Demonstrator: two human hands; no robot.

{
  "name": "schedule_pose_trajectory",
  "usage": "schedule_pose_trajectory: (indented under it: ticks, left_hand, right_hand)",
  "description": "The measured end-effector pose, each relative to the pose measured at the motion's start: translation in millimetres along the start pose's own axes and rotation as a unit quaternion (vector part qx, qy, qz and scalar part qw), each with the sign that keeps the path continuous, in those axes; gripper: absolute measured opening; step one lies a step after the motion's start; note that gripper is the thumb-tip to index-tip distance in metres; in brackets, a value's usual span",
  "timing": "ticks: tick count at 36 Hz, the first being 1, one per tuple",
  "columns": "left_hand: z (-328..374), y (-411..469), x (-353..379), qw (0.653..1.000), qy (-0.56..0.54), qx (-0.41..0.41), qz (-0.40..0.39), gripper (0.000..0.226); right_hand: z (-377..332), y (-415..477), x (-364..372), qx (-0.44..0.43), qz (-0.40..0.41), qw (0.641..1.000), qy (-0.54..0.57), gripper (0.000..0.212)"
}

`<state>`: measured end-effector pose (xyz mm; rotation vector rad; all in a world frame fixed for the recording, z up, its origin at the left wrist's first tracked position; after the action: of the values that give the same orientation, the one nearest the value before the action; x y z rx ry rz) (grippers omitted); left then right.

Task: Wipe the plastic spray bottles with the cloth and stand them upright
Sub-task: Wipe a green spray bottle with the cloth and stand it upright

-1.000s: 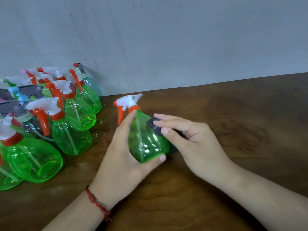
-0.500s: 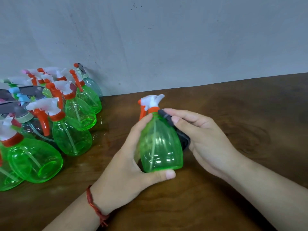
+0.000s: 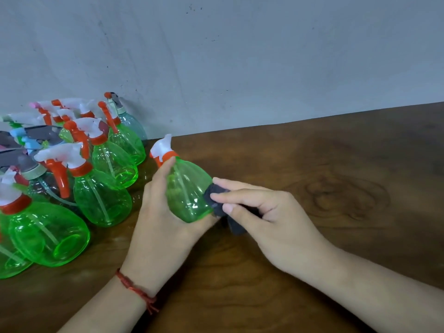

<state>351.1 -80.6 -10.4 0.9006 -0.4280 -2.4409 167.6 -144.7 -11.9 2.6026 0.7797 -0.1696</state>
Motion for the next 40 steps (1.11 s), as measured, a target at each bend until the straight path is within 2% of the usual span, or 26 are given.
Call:
schedule_pose_trajectory:
  ticks: [4, 8, 14, 17, 25, 33, 36, 40]
  left_hand:
    - [6, -3, 5, 0.999, 0.018, 0.019, -0.021, 0.118]
    - [25, -12, 21, 0.992, 0.034, 0.070, -0.099, 0.118]
    - [35, -23, 35, 0.967, -0.148, 0.048, -0.201, 0.113]
    - [37, -21, 35, 0.969, -0.137, 0.054, -0.199, 0.116]
    - [32, -17, 31, 0.987, 0.000, 0.069, -0.146, 0.118]
    - [0, -4, 10, 0.997, -0.039, -0.047, -0.041, 0.119]
    - [-4, -7, 11, 0.997, -0.037, -0.061, -0.033, 0.119]
    - [4, -7, 11, 0.999, 0.004, -0.021, -0.039, 0.119]
  right_hand:
    - [1, 4, -3, 0.009, 0.017, 1.000, 0.011, 0.029]
    - [8, 11, -17, 0.062, 0.054, 0.990, 0.114, 0.025]
    - [11, 12, -20, 0.149, 0.025, 0.958, 0.242, 0.027]
    - [8, 13, -22, 0.144, 0.034, 0.951, 0.271, 0.027]
    - [7, 10, -18, 0.075, 0.046, 0.986, 0.142, 0.025]
    - [-8, -4, 3, -0.024, -0.006, 0.998, -0.063, 0.030]
    - [-10, -3, 3, -0.034, 0.005, 0.997, -0.069, 0.031]
    - [-2, 0, -2, 0.018, 0.015, 1.000, 0.007, 0.029]
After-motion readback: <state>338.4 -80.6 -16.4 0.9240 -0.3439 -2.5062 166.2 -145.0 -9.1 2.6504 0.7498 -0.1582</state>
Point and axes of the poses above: each hand's wrist, its own y-axis towards the middle knuckle, its own x-axis out of the palm, z = x × y, the point moved 8 cm from there along y, towards the middle knuckle
